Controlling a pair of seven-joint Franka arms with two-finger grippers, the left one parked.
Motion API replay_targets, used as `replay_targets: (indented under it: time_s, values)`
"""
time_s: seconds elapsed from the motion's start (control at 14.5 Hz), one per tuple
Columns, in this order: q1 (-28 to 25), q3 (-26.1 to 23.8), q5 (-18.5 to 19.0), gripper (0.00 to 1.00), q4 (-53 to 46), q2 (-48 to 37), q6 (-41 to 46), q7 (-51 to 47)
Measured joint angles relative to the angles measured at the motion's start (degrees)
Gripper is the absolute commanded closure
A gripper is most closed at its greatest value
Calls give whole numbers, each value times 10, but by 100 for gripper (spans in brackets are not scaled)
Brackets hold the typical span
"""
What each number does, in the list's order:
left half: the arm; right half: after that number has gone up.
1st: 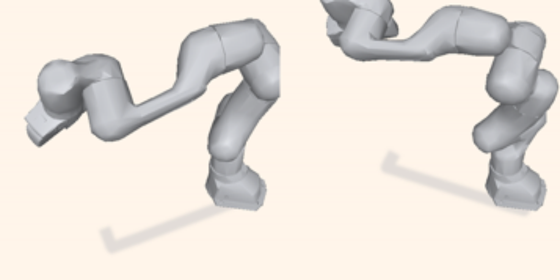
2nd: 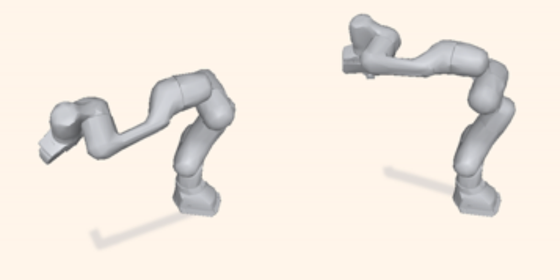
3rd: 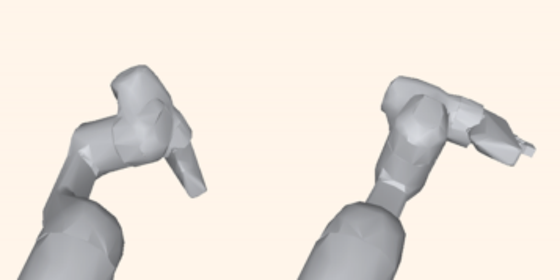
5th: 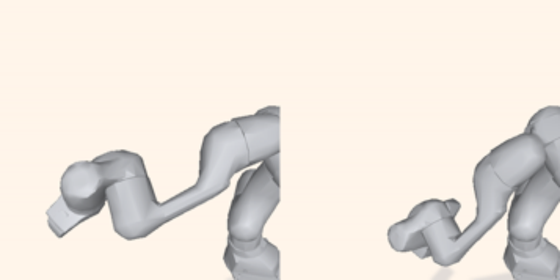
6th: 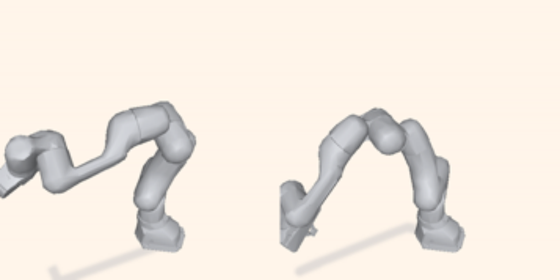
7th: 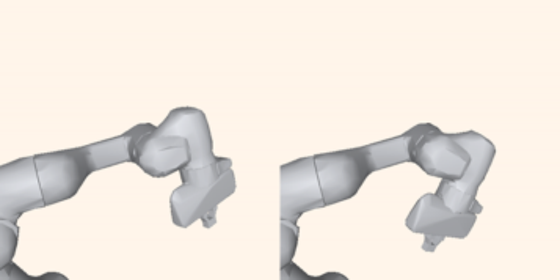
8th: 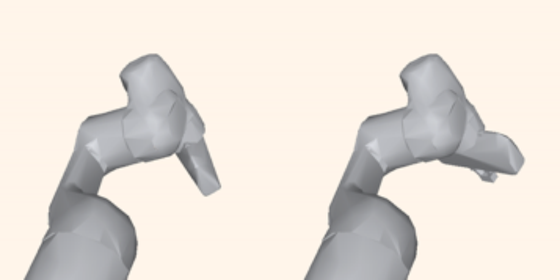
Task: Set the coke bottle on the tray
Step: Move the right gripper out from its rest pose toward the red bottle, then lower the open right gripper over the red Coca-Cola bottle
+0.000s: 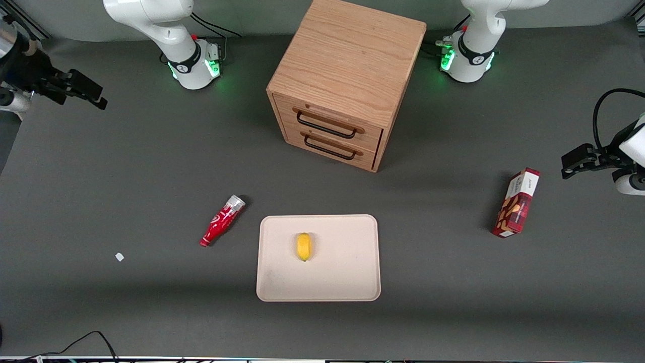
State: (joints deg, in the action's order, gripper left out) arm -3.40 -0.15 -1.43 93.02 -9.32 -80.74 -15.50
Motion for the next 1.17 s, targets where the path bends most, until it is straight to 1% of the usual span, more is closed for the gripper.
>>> replay_targets:
  time_s: [0.21,0.48,0.76,0.9,1.03,1.17]
  values:
    - [0,5,0,0,-15,6,13,-2]
    - [-1,-1,0,0,-16,8,34,-2]
    - [-7,-7,-5,0,-35,25,33,-12]
    - [-8,-28,-8,0,-78,62,32,-66]
    - [-11,-58,-15,0,-116,112,23,-150]
    - [-16,-79,-18,0,-124,167,-11,-243]
